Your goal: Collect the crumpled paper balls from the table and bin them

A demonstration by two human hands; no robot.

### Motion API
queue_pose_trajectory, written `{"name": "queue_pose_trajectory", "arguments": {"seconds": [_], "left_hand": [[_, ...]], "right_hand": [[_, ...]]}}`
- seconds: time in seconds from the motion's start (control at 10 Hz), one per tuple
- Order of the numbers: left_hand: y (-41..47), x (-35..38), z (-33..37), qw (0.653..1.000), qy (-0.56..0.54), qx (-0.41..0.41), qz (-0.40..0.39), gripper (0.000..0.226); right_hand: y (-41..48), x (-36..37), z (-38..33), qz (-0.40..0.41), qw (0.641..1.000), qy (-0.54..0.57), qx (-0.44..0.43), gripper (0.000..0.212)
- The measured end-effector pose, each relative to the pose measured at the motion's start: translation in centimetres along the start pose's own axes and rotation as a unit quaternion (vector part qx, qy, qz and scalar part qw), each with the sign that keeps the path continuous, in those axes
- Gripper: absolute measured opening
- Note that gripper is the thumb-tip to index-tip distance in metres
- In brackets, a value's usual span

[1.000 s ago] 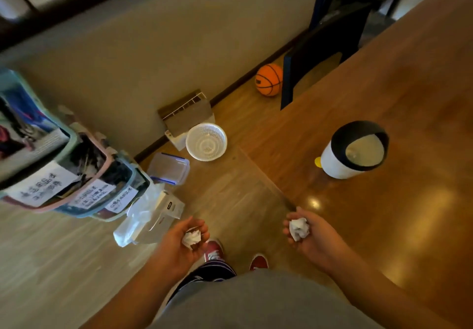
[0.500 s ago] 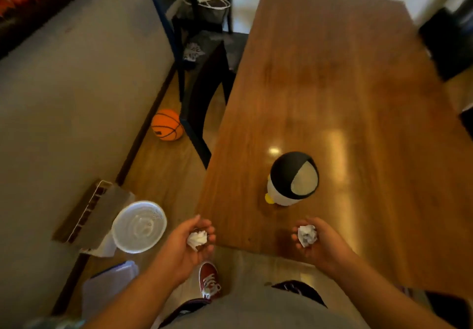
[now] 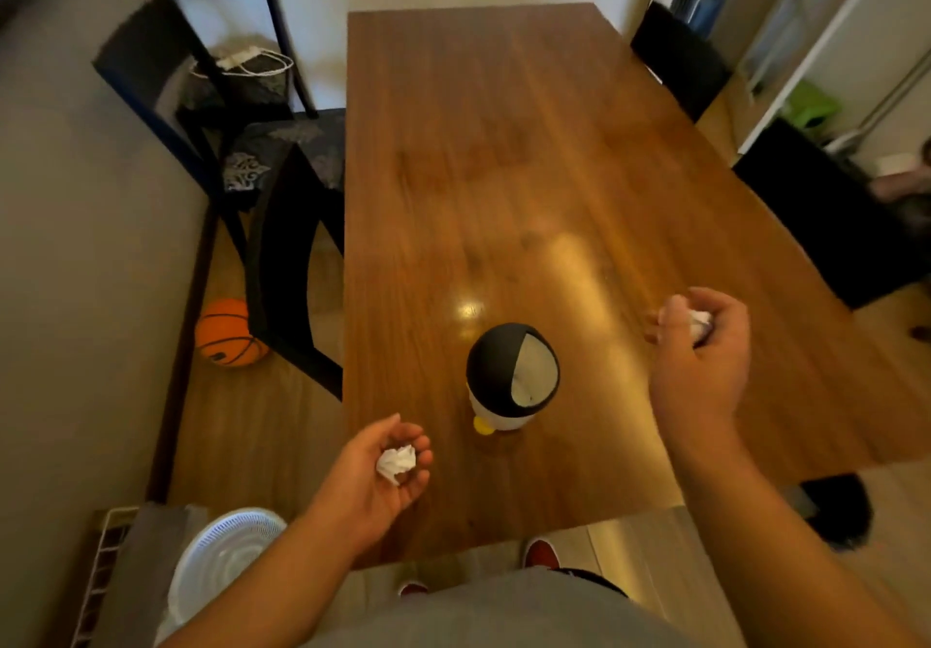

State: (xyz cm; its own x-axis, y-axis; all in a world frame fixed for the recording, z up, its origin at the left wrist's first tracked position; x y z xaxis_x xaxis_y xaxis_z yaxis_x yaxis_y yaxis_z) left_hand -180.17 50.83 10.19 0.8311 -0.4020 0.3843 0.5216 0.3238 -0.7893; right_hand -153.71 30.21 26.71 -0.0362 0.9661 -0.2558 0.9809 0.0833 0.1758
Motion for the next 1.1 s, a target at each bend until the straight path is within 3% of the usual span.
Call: {"name": "queue_pose_trajectory", "arguments": {"seconds": [0.1, 0.2, 0.3, 0.4, 0.5, 0.6, 0.7, 0.8, 0.9, 1.0, 1.1], "left_hand": [[0.0, 0.4, 0.4, 1.0, 0.025, 0.003, 0.011, 0.019], [0.0, 0.8, 1.1, 0.997, 0.067, 0.032, 0.022, 0.019], [-0.3, 1.8, 1.9, 0.987, 0.147, 0.062, 0.031, 0.015], [-0.9, 4.3, 2.5, 0.953, 0.282, 0.108, 0.025, 0.013], [-2.0, 9.5, 4.1, 0.841, 0.482, 0.245, 0.024, 0.016], [-3.4, 16.0, 5.0, 0.669, 0.64, 0.377, 0.008, 0.02], [-4.9, 21.8, 5.5, 0.511, 0.701, 0.498, -0.009, 0.018], [-5.5, 25.1, 5.9, 0.384, 0.7, 0.602, -0.004, 0.022], [-2.0, 24.6, 4.9, 0.254, 0.818, 0.516, 0.023, 0.046], [0.3, 22.2, 4.3, 0.247, 0.878, 0.41, 0.023, 0.072], [-1.3, 21.9, 4.2, 0.291, 0.844, 0.451, 0.023, 0.066]], "right_hand": [[-3.2, 7.4, 3.2, -0.224, 0.967, -0.118, 0.012, 0.058], [-5.0, 9.4, 7.4, -0.316, 0.931, -0.177, 0.034, 0.087], [-4.9, 7.6, 10.9, -0.331, 0.922, -0.194, 0.059, 0.093], [-4.5, 5.3, 14.3, -0.368, 0.895, -0.241, 0.077, 0.101], [-4.1, 2.9, 17.5, -0.416, 0.853, -0.308, 0.068, 0.099], [-3.9, 1.4, 19.8, -0.443, 0.809, -0.384, 0.036, 0.089], [-3.9, 1.1, 20.7, -0.456, 0.787, -0.416, -0.005, 0.082], [-3.8, 1.0, 20.9, -0.465, 0.78, -0.418, -0.032, 0.08], [-3.5, 0.8, 21.3, -0.476, 0.78, -0.405, -0.037, 0.077], [-2.9, 0.6, 21.5, -0.478, 0.79, -0.382, -0.036, 0.075], [-2.4, 0.8, 21.9, -0.481, 0.792, -0.373, -0.047, 0.071]]}}
Point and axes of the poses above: each hand's wrist, its own y-axis towards the middle knuckle, its own x-axis out of the palm, z = x × y, the point moved 9 cm from there along y, towards the middle knuckle, and after that the axes turned 3 degrees about y, right-handed, at the moved point
